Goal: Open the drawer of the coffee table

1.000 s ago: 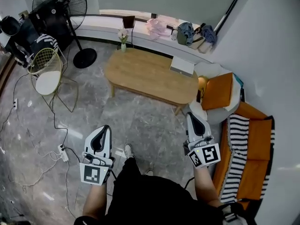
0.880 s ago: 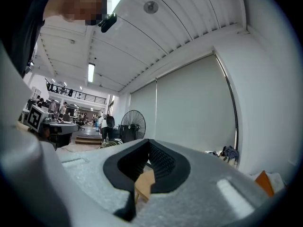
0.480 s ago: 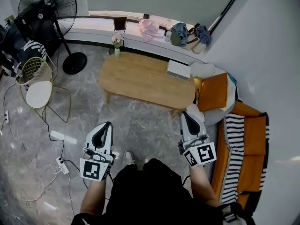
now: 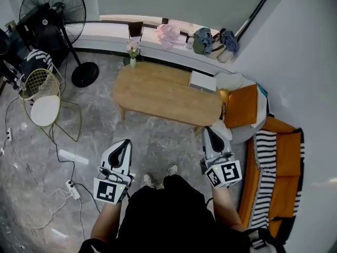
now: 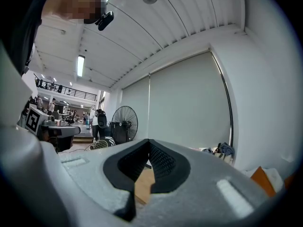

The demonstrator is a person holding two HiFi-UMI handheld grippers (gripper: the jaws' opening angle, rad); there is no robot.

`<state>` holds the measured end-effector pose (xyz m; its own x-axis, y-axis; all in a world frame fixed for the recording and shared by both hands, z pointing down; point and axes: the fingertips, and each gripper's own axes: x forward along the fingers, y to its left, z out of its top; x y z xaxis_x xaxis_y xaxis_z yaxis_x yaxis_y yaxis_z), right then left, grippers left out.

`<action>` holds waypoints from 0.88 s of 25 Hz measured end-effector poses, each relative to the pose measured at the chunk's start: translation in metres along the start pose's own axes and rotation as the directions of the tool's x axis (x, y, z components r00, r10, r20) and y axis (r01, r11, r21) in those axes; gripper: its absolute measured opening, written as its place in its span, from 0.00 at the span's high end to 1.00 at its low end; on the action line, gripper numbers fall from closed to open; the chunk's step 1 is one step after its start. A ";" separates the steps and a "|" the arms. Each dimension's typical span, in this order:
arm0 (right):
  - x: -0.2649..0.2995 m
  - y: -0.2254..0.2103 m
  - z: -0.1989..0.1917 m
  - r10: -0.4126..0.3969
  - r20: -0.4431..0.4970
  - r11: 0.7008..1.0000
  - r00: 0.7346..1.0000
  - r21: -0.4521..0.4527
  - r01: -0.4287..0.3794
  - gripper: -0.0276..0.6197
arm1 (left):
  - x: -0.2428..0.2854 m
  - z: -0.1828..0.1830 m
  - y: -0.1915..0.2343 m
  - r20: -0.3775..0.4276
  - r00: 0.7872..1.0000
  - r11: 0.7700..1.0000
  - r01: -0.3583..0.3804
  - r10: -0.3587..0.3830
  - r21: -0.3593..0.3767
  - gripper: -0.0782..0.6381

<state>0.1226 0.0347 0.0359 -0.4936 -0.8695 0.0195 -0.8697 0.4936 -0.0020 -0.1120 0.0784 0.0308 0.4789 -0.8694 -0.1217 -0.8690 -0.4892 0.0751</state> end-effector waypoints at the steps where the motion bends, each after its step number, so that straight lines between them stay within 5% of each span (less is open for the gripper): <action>1: 0.004 -0.001 -0.001 0.010 -0.002 1.000 1.000 -0.001 -0.010 0.95 | 0.004 -0.002 0.000 -0.003 1.000 1.000 -0.002 0.002 0.000 0.88; 11: 0.037 -0.064 -0.014 0.060 -0.006 0.997 0.998 0.047 -0.059 0.95 | 0.061 -0.004 -0.006 0.000 0.998 0.997 -0.065 0.065 0.045 0.88; 22: 0.107 -0.114 -0.006 0.213 0.013 0.974 0.977 0.076 -0.214 0.95 | 0.118 -0.001 -0.009 -0.005 0.981 0.977 -0.193 0.194 0.093 0.88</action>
<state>0.1693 -0.1147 0.0440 -0.6677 -0.7444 0.0058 -0.7422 0.6650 -0.0825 -0.0475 -0.0195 0.0169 0.3015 -0.9482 -0.0999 -0.9528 -0.3035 0.0050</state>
